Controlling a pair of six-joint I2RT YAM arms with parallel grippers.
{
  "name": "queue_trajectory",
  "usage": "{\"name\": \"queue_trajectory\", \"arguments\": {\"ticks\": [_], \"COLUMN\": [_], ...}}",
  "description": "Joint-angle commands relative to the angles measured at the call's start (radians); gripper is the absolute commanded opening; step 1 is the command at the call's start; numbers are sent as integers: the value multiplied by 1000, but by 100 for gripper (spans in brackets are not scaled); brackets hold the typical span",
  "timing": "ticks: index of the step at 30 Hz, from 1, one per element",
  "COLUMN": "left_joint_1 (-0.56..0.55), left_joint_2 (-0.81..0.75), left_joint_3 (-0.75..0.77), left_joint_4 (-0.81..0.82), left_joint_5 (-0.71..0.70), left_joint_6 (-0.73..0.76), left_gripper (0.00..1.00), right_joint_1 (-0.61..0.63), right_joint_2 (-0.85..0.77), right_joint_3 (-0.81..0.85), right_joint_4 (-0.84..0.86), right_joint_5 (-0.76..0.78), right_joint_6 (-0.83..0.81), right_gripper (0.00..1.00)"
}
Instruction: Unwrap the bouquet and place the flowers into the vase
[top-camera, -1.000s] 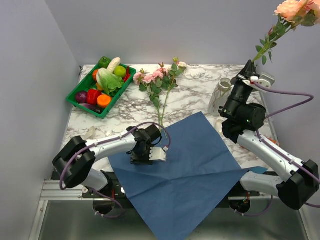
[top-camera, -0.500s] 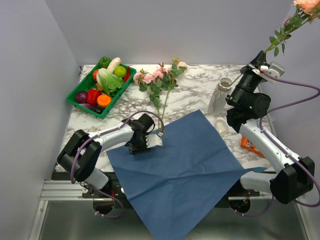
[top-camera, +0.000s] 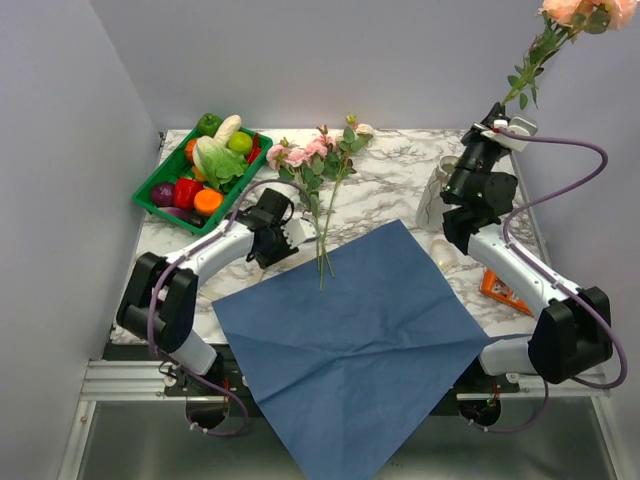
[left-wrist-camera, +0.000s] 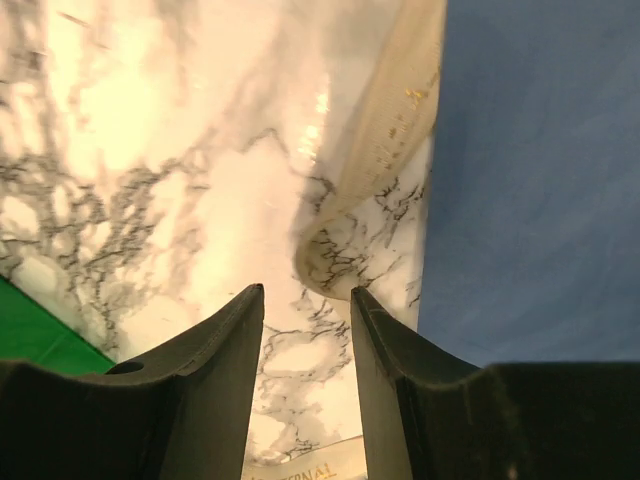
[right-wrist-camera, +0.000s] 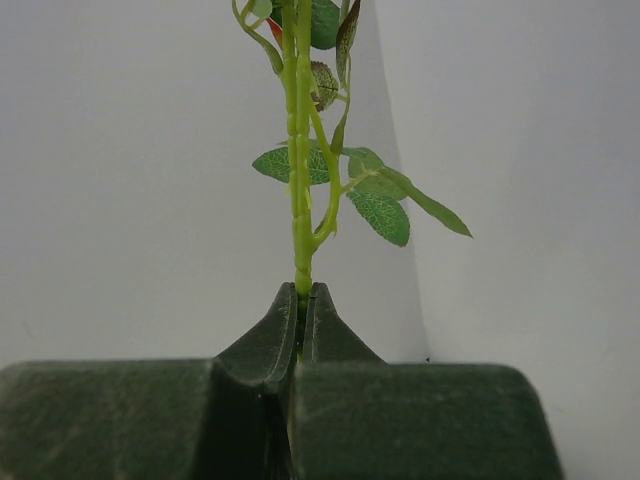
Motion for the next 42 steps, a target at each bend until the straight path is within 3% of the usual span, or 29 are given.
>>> {"name": "queue_trajectory", "arguments": {"ticks": [1,5,9,22,36,39,40,42], "left_joint_1": [38,99,141,199,233,233,233,234], "left_joint_2": [-137,-195,-218,-252,-263,-271,-271,-277], "left_joint_3": [114,228,297,317,352,351,349,345], "left_joint_4": [-82,-209,-263,-266,-245,-240,-240,-239], "left_joint_5": [173,329,390,412,453,453,453,453], "left_joint_6": [-73,-106,-119,-139,-199,-199,-199,-198], "left_gripper": [50,54,55,56,58,58,58,58], "right_joint_1": [-25,-40,-40,-63,-30,-16,-14,-13], "right_joint_2": [39,31,2,71,0,-33,-56,-84], "right_joint_3": [29,48,57,108,-164,-201,-211,-213], "right_joint_4": [19,-2,-47,14,-7,-36,-71,-123], "right_joint_5": [-35,-55,-85,-101,-167,-219,-234,-253], "right_joint_6": [19,44,75,-19,47,44,47,85], "right_gripper": [1,1,1,1,1,23,44,55]}}
